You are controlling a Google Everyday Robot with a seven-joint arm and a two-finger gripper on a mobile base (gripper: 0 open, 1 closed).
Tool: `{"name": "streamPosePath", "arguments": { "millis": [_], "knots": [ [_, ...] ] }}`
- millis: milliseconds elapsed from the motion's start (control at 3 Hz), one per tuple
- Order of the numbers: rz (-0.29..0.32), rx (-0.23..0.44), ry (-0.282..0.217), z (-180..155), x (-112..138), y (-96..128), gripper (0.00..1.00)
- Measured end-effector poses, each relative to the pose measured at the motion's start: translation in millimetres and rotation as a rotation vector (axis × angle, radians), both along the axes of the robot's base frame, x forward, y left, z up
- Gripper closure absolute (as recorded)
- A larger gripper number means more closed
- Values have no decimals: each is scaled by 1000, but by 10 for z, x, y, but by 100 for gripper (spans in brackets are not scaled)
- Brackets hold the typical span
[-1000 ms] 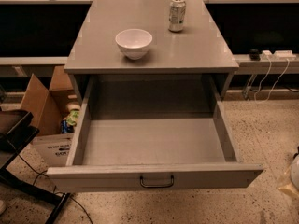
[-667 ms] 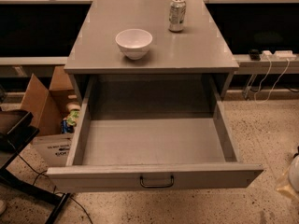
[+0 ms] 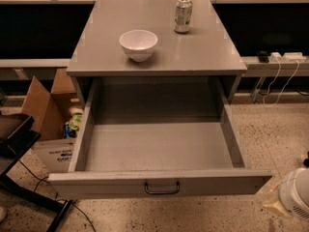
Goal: Close top drawer
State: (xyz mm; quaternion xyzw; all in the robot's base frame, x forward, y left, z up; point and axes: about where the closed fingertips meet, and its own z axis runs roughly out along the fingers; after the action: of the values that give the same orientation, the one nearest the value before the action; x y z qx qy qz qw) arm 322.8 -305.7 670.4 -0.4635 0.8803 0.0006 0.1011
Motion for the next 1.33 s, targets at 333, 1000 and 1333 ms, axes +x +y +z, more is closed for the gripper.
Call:
{"name": "streamPosePath", "arguments": {
  "millis": [333, 1000, 1333],
  "knots": [
    [49, 54, -48, -100, 50, 303, 100],
    [139, 137, -162, -222, 401, 754, 100],
    [170, 156, -213, -213, 580, 876, 100]
  ]
}}
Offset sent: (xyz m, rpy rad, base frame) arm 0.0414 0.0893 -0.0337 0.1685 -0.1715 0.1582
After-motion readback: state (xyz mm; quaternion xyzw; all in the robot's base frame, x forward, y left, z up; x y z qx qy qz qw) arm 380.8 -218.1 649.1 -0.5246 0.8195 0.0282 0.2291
